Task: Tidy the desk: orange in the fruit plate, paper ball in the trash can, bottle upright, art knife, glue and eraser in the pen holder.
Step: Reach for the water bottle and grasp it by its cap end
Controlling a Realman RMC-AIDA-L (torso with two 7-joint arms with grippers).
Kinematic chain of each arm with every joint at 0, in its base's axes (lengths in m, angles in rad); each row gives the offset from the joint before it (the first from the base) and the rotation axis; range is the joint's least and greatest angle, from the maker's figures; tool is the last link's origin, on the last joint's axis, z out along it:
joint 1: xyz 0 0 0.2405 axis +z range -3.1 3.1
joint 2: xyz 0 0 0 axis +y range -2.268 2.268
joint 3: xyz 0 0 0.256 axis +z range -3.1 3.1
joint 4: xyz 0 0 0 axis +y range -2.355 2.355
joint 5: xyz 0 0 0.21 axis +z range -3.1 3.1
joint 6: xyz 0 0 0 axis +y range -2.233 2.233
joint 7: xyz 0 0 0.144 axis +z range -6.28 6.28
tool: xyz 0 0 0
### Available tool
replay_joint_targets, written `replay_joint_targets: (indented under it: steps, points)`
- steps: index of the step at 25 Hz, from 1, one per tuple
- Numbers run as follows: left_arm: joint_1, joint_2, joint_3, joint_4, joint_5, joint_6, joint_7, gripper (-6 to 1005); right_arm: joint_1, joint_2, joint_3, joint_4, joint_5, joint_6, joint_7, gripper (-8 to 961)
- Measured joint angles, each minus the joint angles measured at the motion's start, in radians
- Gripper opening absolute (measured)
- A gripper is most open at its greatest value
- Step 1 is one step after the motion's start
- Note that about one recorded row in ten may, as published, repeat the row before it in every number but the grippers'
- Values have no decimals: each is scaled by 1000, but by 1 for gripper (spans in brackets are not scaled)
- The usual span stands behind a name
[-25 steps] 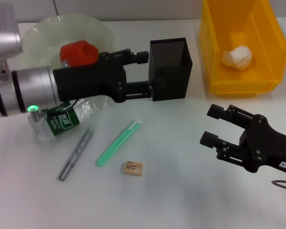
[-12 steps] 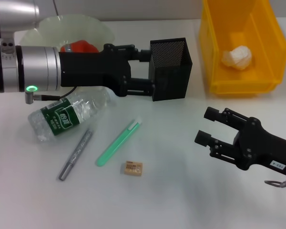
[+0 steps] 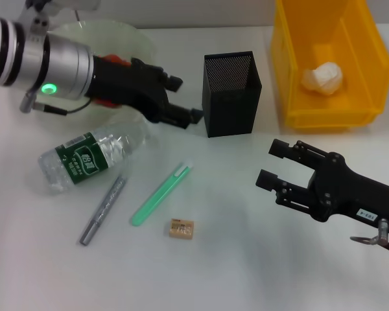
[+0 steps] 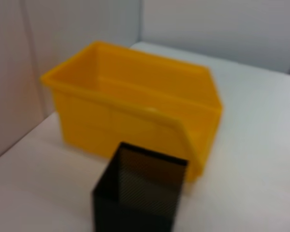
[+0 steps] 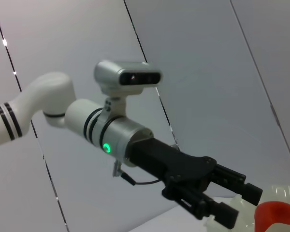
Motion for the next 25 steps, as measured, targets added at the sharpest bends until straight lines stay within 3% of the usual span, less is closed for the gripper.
replay_joint_targets:
  steps: [8,12,13,15,25]
  points:
    - [-21,-2,46,86,154,-76,-228,804,6,1,1,0,0,29,3,738]
    - [-18,-2,71,103,164,-70,-230,803,6,1,1,0,0,31,4,738]
    - [-17,-1,151,132,190,-47,-217,803,7,1,1,0,0,31,4,738]
    - [-32,-2,190,133,227,-31,-225,801,8,1,1,0,0,32,4,738]
    - [-90,-8,293,128,372,-25,-319,797,4,-2,1,6,0,40,4,738]
